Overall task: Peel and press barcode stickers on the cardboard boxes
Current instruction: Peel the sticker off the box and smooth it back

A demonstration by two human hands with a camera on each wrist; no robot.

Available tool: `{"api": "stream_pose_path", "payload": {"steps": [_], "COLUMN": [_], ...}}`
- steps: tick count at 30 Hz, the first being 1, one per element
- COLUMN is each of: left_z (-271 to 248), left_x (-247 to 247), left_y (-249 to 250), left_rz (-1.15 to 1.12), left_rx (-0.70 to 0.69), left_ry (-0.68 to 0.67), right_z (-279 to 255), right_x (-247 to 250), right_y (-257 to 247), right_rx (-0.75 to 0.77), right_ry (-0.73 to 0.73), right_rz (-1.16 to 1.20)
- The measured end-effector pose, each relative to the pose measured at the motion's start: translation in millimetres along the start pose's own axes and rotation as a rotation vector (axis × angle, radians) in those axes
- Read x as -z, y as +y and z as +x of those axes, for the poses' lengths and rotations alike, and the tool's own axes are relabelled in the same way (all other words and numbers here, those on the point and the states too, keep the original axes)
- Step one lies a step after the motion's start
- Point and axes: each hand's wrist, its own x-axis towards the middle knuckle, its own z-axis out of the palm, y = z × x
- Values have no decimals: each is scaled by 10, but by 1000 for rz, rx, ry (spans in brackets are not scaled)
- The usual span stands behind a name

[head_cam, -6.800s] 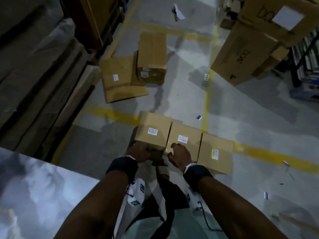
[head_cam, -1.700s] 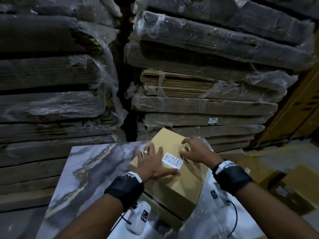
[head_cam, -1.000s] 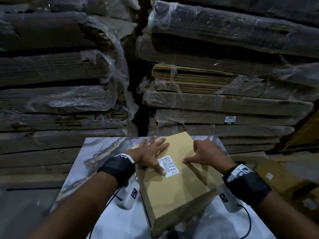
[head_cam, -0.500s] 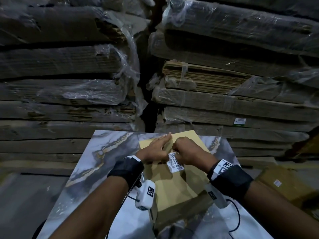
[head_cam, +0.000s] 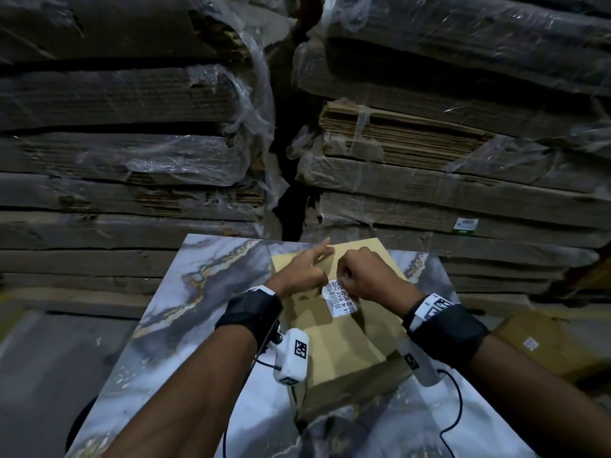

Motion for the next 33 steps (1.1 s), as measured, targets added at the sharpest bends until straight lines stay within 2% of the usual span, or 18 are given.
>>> {"api": "stream_pose_path", "payload": {"steps": [8, 16, 18, 22, 26, 29, 33], "left_z": [68, 64, 57, 63, 79, 81, 83], "left_x": [13, 6, 5, -6, -5, -10, -16], "left_y": [-125, -131, -126, -113, -113, -118, -121], "left_rz": [-266, -288, -293, -305, -315, -318, -319], "left_rx": [-37, -84, -86, -84, -74, -77, -85], "left_ry": [60, 72, 71, 71, 79, 84, 83], "right_z": [-75, -91, -109, -130, -152, -146, -142], "right_x": [-54, 29, 34, 27, -28, -60, -100], "right_y": [38, 93, 95, 145, 105, 64, 48], "right_rx": [124, 173, 178, 125, 162, 154, 138], "right_ry": [-51, -94, -76, 51, 28, 85, 70], "right_rz": [31, 108, 103, 150, 64, 88, 116]}}
